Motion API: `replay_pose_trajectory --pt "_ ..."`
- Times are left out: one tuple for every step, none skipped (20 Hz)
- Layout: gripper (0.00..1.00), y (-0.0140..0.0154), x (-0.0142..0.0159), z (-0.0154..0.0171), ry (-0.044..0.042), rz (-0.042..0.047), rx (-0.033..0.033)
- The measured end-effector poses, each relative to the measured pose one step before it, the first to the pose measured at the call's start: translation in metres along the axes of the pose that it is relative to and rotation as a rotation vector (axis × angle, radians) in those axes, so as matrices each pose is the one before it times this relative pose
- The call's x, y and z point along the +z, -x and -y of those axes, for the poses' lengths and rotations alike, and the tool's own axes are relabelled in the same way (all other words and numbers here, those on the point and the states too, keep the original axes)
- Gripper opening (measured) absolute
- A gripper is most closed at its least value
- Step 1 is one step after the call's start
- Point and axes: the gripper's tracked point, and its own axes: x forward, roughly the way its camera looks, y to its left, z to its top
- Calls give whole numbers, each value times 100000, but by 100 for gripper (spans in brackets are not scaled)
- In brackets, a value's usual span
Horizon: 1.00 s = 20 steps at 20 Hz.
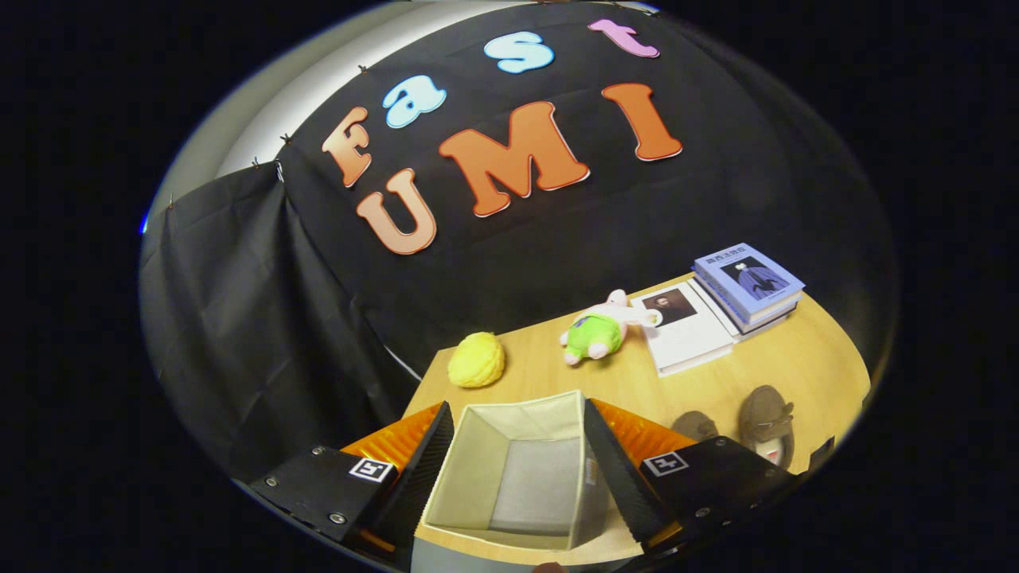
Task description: Open the storage box then place both shoes into the box .Put the left shoe in first, then the right shoe, with the right side of both shoes facing outward in a uniform manner.
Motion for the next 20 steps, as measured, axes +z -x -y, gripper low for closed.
replay_pose_trajectory --pt "98 176 -408 1345 233 -390 -2418" --pt "98 13 -407 1320 141 -395 -2245" --pt "98 -39 -495 1350 159 -542 -2608" --pt "98 -46 -435 1283 88 -572 -2264" --pt "98 -139 -565 1203 6 -725 -1979" --pt "98 -183 -493 1101 255 -806 -1995" --pt "98 -217 -564 1291 719 -799 -2536" --pt "98 -282 -607 1265 1376 -733 -2789" --pt "98 -315 -692 1251 1521 -946 -3079" --pt "98 -323 -804 1147 1182 -1333 -2464" --pt "98 -586 -879 784 532 -1133 -1321" --pt "98 -518 -811 753 453 -1732 -1084" --pt "98 -511 -803 684 586 -1368 -1306" --pt "99 -521 -769 777 1011 -1583 -1635" --pt "99 -537 -698 623 1521 -1350 -1499" --pt "99 -515 -755 649 1752 -1774 -1281" --pt "98 -508 -801 338 1378 -2454 -237" --pt "98 -393 -561 108 102 -1592 677" --pt "98 -370 -283 249 -404 -1017 327" --pt "97 -456 -310 199 -275 -556 -67"
